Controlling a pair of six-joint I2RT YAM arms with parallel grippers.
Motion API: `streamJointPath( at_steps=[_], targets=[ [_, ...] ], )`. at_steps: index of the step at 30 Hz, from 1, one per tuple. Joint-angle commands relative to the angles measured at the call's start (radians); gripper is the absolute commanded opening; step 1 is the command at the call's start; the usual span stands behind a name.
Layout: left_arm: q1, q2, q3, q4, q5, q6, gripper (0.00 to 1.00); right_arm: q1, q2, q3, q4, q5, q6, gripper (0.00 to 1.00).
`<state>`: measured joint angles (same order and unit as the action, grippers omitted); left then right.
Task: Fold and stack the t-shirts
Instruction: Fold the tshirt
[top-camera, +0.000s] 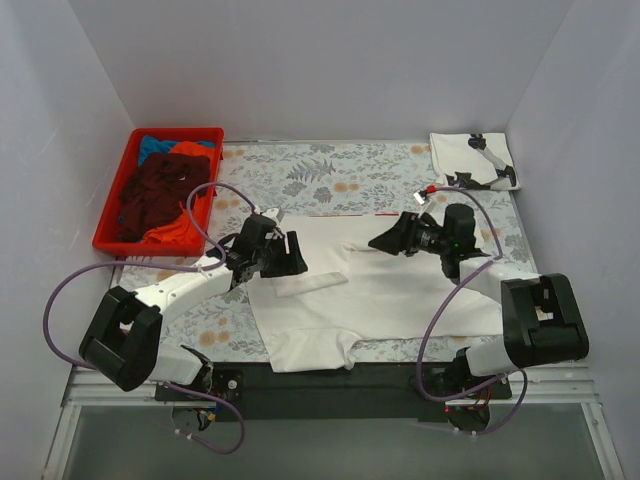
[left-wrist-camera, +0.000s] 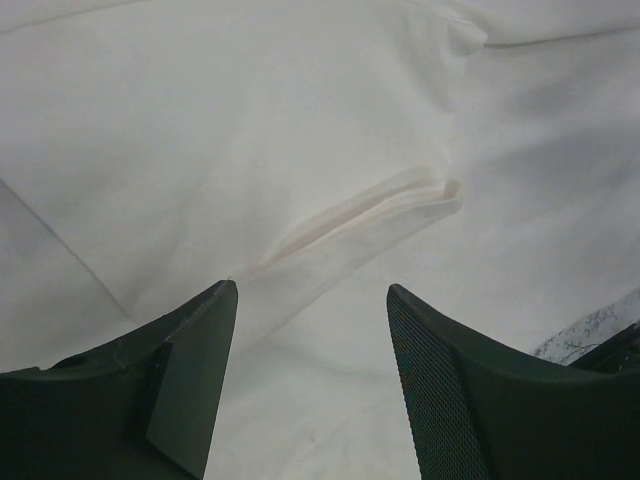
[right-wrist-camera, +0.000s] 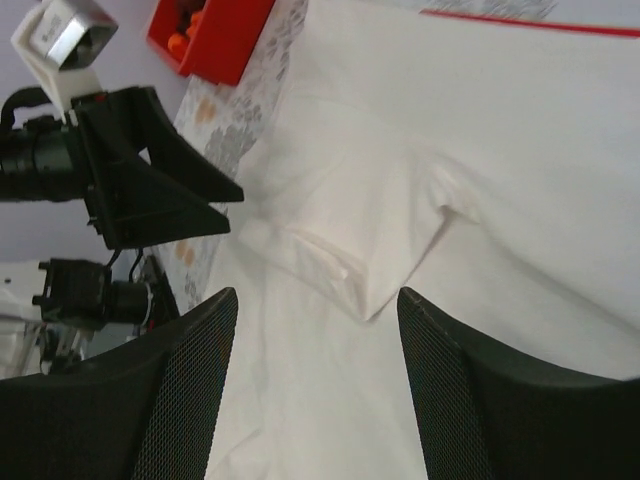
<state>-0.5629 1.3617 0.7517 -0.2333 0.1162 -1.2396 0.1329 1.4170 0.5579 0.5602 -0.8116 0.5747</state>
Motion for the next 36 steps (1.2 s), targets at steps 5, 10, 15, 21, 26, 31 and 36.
streamJointPath(
  at_steps=[5,10,15,21,26,31,36],
  targets=[
    [-0.015,-0.001,-0.035,0.0,-0.046,-0.03,0.63,0.267,0.154,0.105,-0.008,0.026,-0.05,0.72],
    [-0.022,-0.071,-0.072,-0.017,-0.075,-0.09,0.65,0.344,0.27,0.166,-0.008,0.046,-0.064,0.72],
    [-0.022,-0.165,-0.103,-0.073,-0.153,-0.11,0.69,0.384,0.338,0.186,-0.008,0.06,-0.09,0.72],
    [-0.02,-0.291,-0.109,-0.147,-0.248,-0.107,0.71,0.393,0.364,0.197,-0.009,0.052,-0.11,0.71],
    [-0.022,-0.368,-0.097,-0.178,-0.309,-0.071,0.71,0.404,0.362,0.186,-0.011,0.017,-0.111,0.69],
    [-0.022,-0.407,-0.08,-0.187,-0.351,-0.015,0.71,0.404,0.335,0.146,-0.032,-0.029,-0.127,0.67],
    [-0.022,-0.418,-0.069,-0.207,-0.412,0.078,0.71,0.407,0.274,0.125,-0.126,-0.06,-0.174,0.66]
  ],
)
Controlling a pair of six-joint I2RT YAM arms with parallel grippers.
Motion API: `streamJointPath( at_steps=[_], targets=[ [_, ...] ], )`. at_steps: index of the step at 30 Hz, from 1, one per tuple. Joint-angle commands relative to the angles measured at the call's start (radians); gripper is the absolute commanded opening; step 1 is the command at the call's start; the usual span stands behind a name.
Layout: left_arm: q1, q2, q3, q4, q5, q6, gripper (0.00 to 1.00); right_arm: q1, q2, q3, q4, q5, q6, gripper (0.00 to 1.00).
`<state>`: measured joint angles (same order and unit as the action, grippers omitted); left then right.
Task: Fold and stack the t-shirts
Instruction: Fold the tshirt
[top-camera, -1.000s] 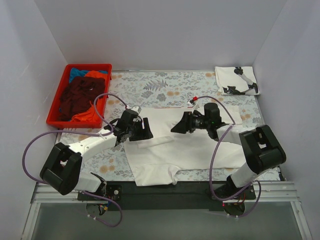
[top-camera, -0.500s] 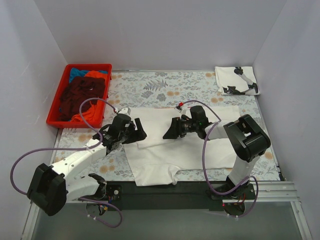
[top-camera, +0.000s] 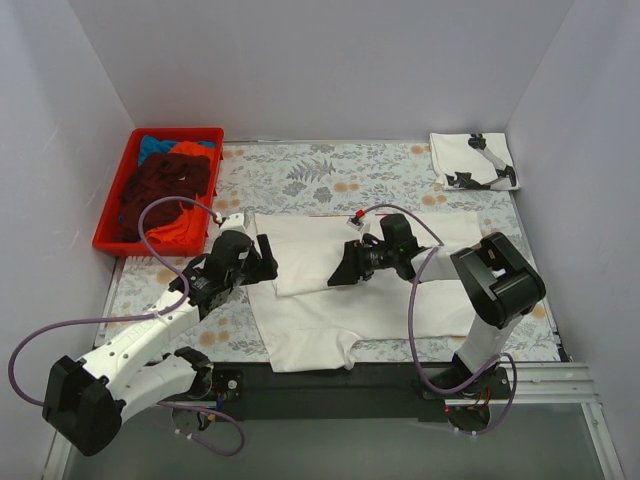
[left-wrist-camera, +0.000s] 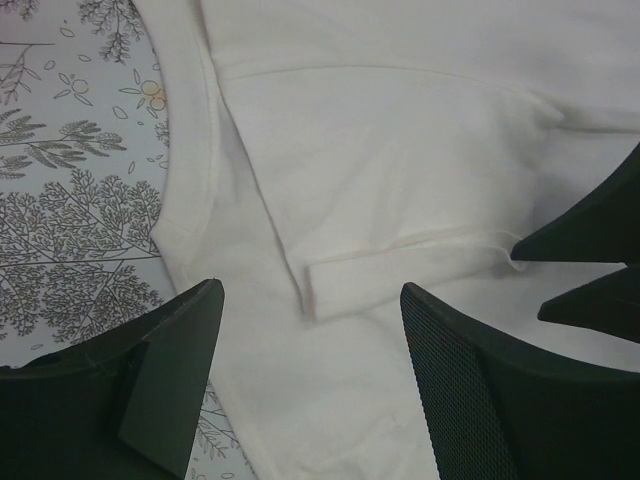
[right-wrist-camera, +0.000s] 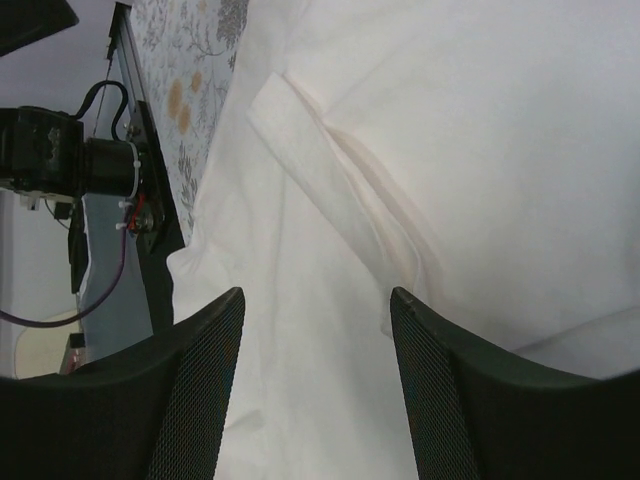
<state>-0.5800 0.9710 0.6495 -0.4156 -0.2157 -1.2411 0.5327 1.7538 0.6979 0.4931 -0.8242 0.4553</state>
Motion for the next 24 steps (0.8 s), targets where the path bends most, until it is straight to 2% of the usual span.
streamJointPath(
  at_steps=[1,6,11,19,24],
  targets=[
    [-0.004,-0.034,0.033,-0.025,-0.091,0.091,0.71,0.009,-0.072,-0.015,-0.083,-0.046,-0.072,0.66],
    [-0.003,-0.084,-0.014,0.018,-0.119,0.08,0.71,0.01,-0.129,-0.005,-0.152,0.011,-0.121,0.66],
    [-0.004,-0.101,-0.036,0.046,-0.128,0.072,0.71,0.01,-0.131,0.075,-0.174,0.079,-0.13,0.67],
    [-0.003,-0.13,-0.047,0.051,-0.137,0.072,0.71,0.01,-0.013,0.179,-0.182,0.122,-0.138,0.68],
    [-0.004,-0.12,-0.044,0.055,-0.129,0.078,0.71,0.018,0.049,0.184,-0.18,0.086,-0.141,0.67]
  ],
)
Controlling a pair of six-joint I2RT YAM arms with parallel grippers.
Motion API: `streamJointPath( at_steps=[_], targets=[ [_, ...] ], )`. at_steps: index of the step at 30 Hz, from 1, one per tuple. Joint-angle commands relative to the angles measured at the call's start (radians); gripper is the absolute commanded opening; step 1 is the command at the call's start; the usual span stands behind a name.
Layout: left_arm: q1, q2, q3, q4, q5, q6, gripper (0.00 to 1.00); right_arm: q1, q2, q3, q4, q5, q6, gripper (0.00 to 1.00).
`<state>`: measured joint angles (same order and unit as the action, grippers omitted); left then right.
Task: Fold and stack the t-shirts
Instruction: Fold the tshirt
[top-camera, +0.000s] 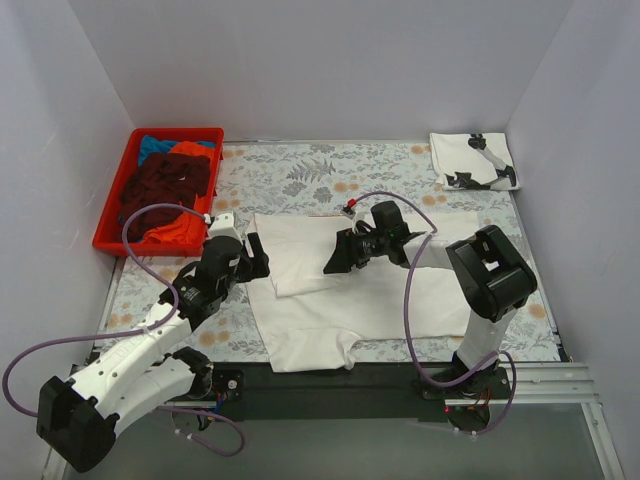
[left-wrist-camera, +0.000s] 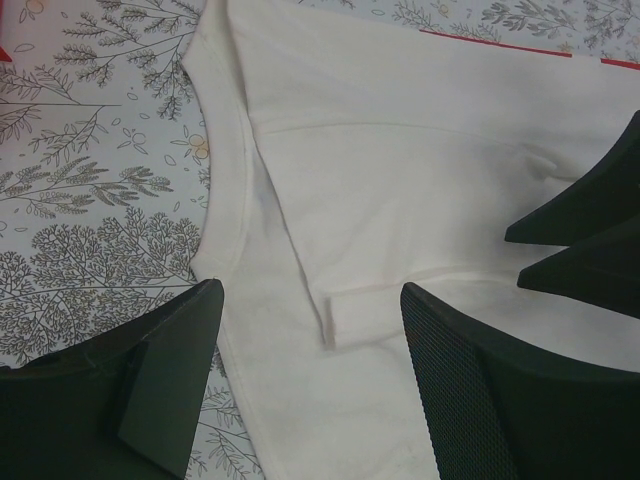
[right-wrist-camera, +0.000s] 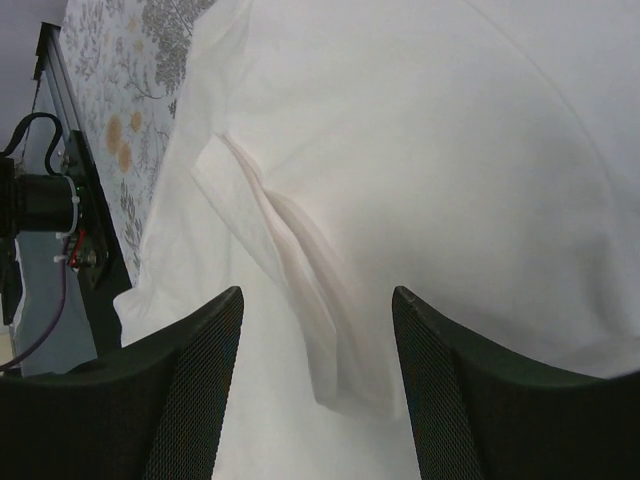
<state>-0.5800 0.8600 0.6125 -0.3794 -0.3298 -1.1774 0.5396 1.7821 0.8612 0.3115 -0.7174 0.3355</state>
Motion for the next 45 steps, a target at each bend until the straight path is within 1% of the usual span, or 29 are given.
streamJointPath(
  at_steps=[1,8,15,26,32,36,39,41,43,44,45],
  targets=[
    [-0.003,-0.004,-0.005,0.02,-0.012,0.015,0.71,0.017,0.026,0.018,0.001,-0.025,-0.021,0.67],
    [-0.004,0.005,-0.007,0.019,0.001,0.016,0.71,0.051,0.002,-0.014,0.003,-0.083,-0.027,0.66],
    [-0.003,0.011,-0.007,0.019,0.006,0.013,0.71,0.059,-0.038,-0.056,0.001,-0.135,-0.035,0.66],
    [-0.003,0.03,-0.005,0.019,0.012,0.009,0.71,0.062,-0.093,-0.126,0.001,-0.154,-0.067,0.65],
    [-0.004,0.045,-0.003,0.02,0.018,0.009,0.71,0.063,-0.09,-0.152,0.001,-0.157,-0.076,0.65],
    [-0.004,0.051,-0.005,0.02,0.021,0.004,0.71,0.063,-0.089,-0.162,0.001,-0.151,-0.079,0.64],
    [-0.004,0.059,-0.005,0.019,0.017,-0.005,0.71,0.06,-0.122,-0.153,-0.006,-0.131,-0.075,0.64],
    [-0.003,0.077,0.007,0.02,0.014,-0.027,0.71,0.045,-0.173,-0.145,-0.025,-0.088,-0.066,0.64],
    [0.002,0.111,0.026,0.019,0.002,-0.047,0.7,-0.006,-0.231,-0.142,-0.032,-0.057,-0.04,0.64],
    [0.003,0.128,0.044,0.022,-0.003,-0.065,0.7,-0.033,-0.248,-0.143,-0.037,-0.031,-0.032,0.64],
    [0.006,0.142,0.056,0.028,-0.008,-0.074,0.69,-0.099,-0.265,-0.152,-0.043,-0.025,-0.024,0.64]
  ],
)
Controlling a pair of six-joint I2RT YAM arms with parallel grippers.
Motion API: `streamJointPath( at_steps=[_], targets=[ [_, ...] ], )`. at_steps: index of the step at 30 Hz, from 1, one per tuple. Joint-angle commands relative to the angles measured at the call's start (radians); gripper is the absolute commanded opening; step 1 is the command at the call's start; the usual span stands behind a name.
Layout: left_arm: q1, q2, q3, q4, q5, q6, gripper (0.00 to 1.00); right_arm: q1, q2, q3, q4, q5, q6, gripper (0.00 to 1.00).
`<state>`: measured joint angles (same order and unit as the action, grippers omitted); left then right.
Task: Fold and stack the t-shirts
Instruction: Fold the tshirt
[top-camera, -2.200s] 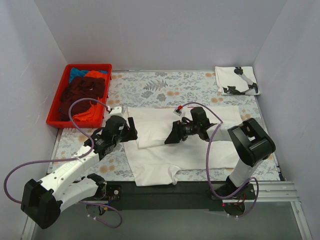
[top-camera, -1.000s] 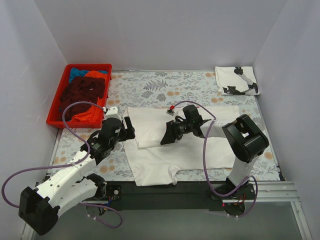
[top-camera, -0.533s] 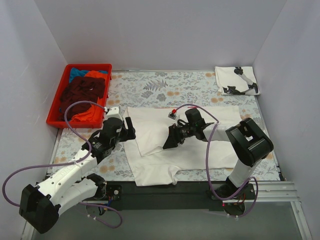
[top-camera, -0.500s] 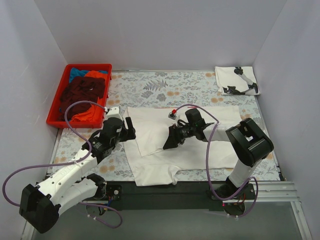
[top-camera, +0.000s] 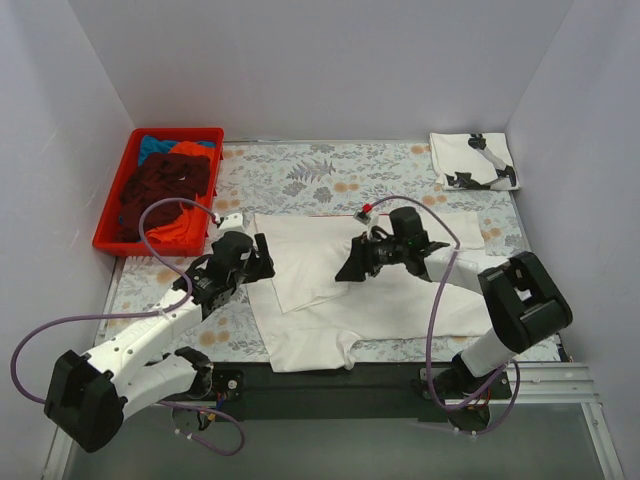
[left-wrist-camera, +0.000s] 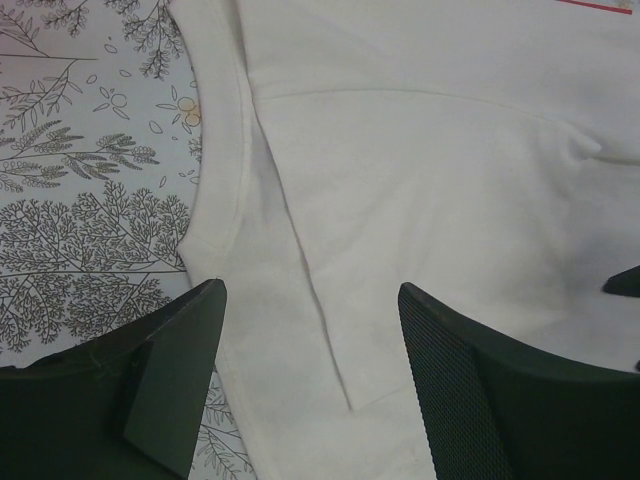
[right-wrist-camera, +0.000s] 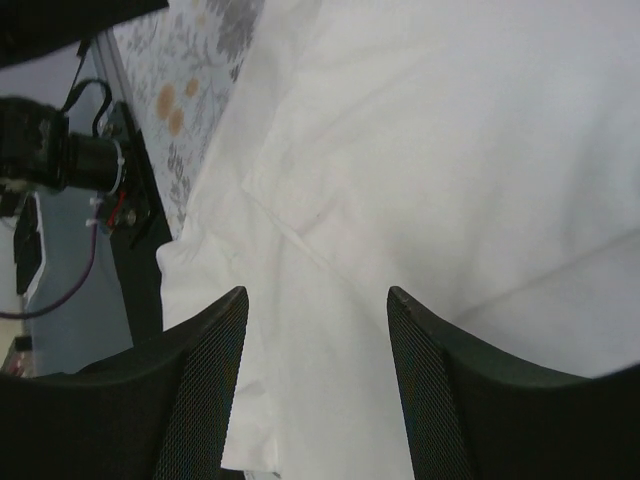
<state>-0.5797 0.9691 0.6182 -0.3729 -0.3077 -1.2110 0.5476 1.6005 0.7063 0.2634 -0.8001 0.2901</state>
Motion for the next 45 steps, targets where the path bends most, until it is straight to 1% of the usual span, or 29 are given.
streamJointPath(
  at_steps=[1,2,3,4,5,6,8,9,11,12,13,14,16,17,18,22,29,30,32,35,37,39,40,41,44,45],
  targets=[
    [0.015,0.051,0.061,0.031,-0.034,-0.045,0.68,-0.144,-0.115,-0.004,0.005,0.065,0.029,0.64],
    [0.021,0.097,0.093,0.035,-0.036,-0.048,0.67,-0.187,-0.129,-0.01,0.002,0.076,0.05,0.64],
    [0.029,0.121,0.112,0.04,-0.034,-0.058,0.67,-0.277,-0.143,-0.014,-0.001,0.073,0.058,0.64],
    [0.052,0.152,0.129,0.051,-0.033,-0.059,0.66,-0.323,-0.166,-0.024,-0.004,0.073,0.067,0.64],
    [0.067,0.18,0.15,0.058,-0.018,-0.061,0.65,-0.369,-0.175,-0.027,-0.009,0.087,0.075,0.64],
    [0.084,0.242,0.187,0.063,-0.007,-0.065,0.65,-0.459,-0.181,-0.027,-0.024,0.09,0.086,0.64],
    [0.139,0.301,0.227,0.084,0.042,-0.068,0.65,-0.538,-0.186,-0.018,-0.047,0.108,0.089,0.64],
    [0.156,0.366,0.262,0.092,0.056,-0.073,0.64,-0.623,-0.186,-0.011,-0.065,0.124,0.09,0.64],
    [0.198,0.43,0.294,0.107,0.07,-0.078,0.63,-0.682,-0.183,-0.004,-0.102,0.177,0.099,0.63],
    [0.208,0.459,0.313,0.112,0.084,-0.079,0.62,-0.736,-0.185,-0.004,-0.105,0.193,0.103,0.64],
    [0.225,0.518,0.343,0.115,0.09,-0.079,0.61,-0.759,-0.179,-0.004,-0.107,0.209,0.11,0.64],
    [0.23,0.545,0.362,0.118,0.094,-0.079,0.56,-0.779,-0.175,0.001,-0.107,0.235,0.112,0.64],
    [0.242,0.624,0.408,0.124,0.099,-0.079,0.51,-0.831,-0.151,0.012,-0.107,0.257,0.115,0.63],
    [0.247,0.646,0.422,0.127,0.104,-0.079,0.45,-0.847,-0.139,0.027,-0.107,0.269,0.116,0.63],
    [0.25,0.673,0.436,0.13,0.11,-0.078,0.43,-0.873,-0.125,0.035,-0.107,0.269,0.118,0.62],
    [0.251,0.781,0.509,0.132,0.117,-0.073,0.35,-0.917,-0.044,0.073,-0.105,0.269,0.129,0.6],
    [0.282,0.973,0.61,0.101,0.136,-0.073,0.32,-0.939,0.091,0.157,-0.104,0.282,0.132,0.53],
    [0.29,0.988,0.623,0.088,0.137,-0.073,0.32,-0.94,0.128,0.169,-0.104,0.28,0.132,0.52],
    [0.308,1.02,0.647,0.075,0.137,-0.068,0.32,-0.94,0.166,0.209,-0.102,0.28,0.13,0.51],
    [0.33,1.089,0.722,0.057,0.133,-0.047,0.32,-0.94,0.257,0.274,-0.098,0.276,0.141,0.51],
    [0.345,1.154,0.803,0.031,0.134,-0.038,0.32,-0.94,0.335,0.32,-0.099,0.263,0.153,0.51],
    [0.356,1.2,0.862,0.003,0.14,-0.033,0.33,-0.94,0.402,0.387,-0.101,0.253,0.164,0.52],
    [0.362,1.238,0.921,-0.004,0.145,-0.027,0.33,-0.94,0.42,0.407,-0.099,0.253,0.17,0.52],
    [0.366,1.258,0.948,-0.017,0.15,-0.025,0.35,-0.942,0.446,0.448,-0.099,0.248,0.173,0.53],
    [0.368,1.3,1.037,-0.027,0.15,-0.013,0.41,-0.94,0.464,0.496,-0.099,0.234,0.181,0.54],
    [0.368,1.303,1.051,-0.029,0.15,-0.01,0.45,-0.94,0.458,0.516,-0.101,0.233,0.182,0.55]
  ],
)
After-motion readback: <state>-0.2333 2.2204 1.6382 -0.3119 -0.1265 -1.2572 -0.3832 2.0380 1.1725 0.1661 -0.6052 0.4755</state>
